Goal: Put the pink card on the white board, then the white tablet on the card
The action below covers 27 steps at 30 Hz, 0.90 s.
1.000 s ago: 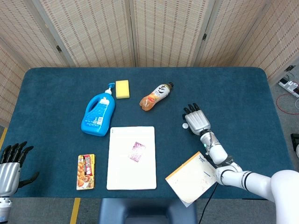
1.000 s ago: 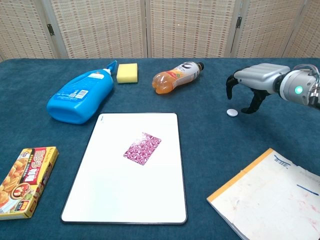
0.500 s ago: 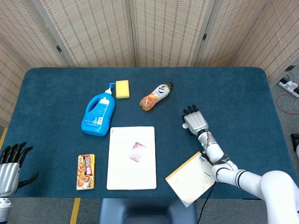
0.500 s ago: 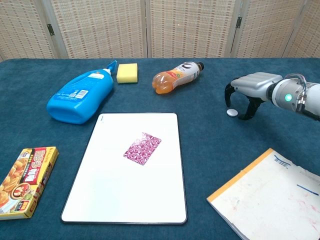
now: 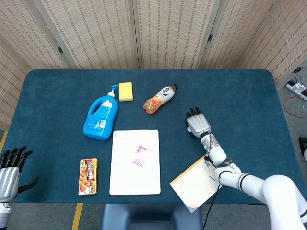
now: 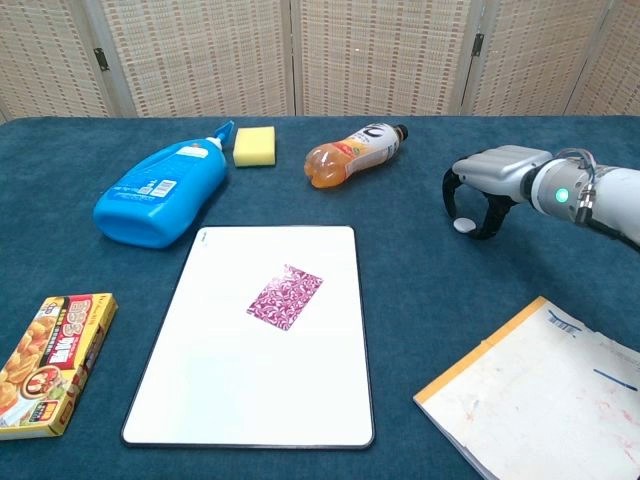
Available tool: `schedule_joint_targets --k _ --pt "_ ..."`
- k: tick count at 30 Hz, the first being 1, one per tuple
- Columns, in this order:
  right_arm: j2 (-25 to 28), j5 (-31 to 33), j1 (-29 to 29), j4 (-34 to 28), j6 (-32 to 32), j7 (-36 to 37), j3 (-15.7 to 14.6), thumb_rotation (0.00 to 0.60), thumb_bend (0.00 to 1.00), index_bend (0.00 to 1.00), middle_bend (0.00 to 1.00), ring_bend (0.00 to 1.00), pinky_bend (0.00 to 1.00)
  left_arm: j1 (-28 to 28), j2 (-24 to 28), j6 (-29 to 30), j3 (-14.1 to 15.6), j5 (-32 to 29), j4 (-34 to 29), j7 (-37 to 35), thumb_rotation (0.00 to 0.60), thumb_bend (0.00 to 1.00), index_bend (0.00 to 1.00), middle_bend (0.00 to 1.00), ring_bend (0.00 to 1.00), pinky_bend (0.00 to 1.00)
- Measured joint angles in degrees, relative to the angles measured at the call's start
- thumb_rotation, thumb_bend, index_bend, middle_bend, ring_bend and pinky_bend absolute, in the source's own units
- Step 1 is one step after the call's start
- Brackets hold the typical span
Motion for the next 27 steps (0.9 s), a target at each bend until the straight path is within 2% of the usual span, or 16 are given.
schedule_joint_targets --k 17,27 --pt "-1.16 0.88 0.42 1.34 -0.43 -2.32 0.25 0.6 0.34 0.45 0.21 0.05 0.0 -0.02 -0.27 -0.32 0.02 -0.29 0.76 -0.61 0.6 0.24 0.21 0.11 0.09 0.0" --pt "0.32 0.74 0.12 -1.21 0.17 -1.77 0.84 0.6 0.34 0.48 0.23 0.08 0.0 -0.09 -0.28 -0.4 0.02 -0.24 0.71 -0.54 0.6 0.24 0.21 0.11 0.09 0.0"
